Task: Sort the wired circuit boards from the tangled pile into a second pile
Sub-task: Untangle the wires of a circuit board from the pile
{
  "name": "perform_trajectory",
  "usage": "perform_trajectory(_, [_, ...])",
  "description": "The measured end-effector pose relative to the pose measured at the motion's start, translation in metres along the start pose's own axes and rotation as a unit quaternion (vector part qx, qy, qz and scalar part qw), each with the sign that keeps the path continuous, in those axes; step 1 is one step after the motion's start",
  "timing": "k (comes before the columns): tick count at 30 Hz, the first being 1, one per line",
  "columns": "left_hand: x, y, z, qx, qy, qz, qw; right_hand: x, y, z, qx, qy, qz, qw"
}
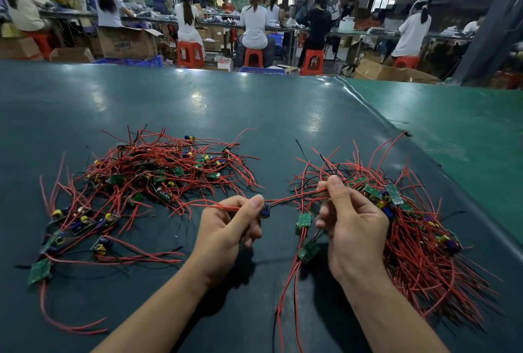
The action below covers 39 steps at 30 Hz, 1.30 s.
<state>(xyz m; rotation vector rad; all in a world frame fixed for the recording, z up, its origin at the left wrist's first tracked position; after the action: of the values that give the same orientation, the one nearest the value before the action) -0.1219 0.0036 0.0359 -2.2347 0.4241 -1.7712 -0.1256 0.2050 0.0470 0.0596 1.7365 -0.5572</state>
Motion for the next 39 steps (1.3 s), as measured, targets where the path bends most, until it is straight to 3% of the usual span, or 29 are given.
perform_trajectory(15, [0.001,0.003,0.004,0.002,-0.035,-0.014,0.999,-0.009,0.007,0.003,0.027,0.022,0.024,0.999])
perform_trajectory(21, [0.006,0.027,-0.002,0.077,-0.049,0.035,0.995,-0.026,0.032,-0.012,0.073,0.053,-0.005,0.996])
perform_trajectory(23, [0.009,0.030,-0.002,0.085,-0.060,0.040,0.994,-0.026,0.026,-0.010,0.029,0.049,0.028,0.998])
perform_trajectory(25, [0.011,0.025,-0.002,0.066,-0.068,0.030,0.995,-0.007,-0.001,0.001,-0.070,0.005,0.096,0.993])
perform_trajectory(29, [0.005,0.004,0.002,-0.006,-0.036,-0.026,0.999,0.021,-0.050,0.033,-0.247,-0.045,0.158,0.955])
perform_trajectory(33, [0.002,-0.002,0.007,-0.024,-0.014,-0.046,0.999,0.024,-0.051,0.035,-0.247,-0.047,0.150,0.956])
perform_trajectory(39, [0.007,0.001,0.005,0.009,-0.026,-0.045,0.999,0.007,-0.032,0.014,-0.154,-0.017,0.101,0.983])
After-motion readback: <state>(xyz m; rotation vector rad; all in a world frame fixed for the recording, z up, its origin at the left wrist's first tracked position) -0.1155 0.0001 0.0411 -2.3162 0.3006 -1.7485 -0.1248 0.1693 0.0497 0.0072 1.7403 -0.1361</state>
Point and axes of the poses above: each hand's wrist, its own z-axis away from the middle knuckle, its own y-axis out of the back of the hand, x = y × z, the point moved 10 cm from there along -z, towards the middle knuckle, and after that the axes turned 8 degrees about z, right-handed, at the moved point
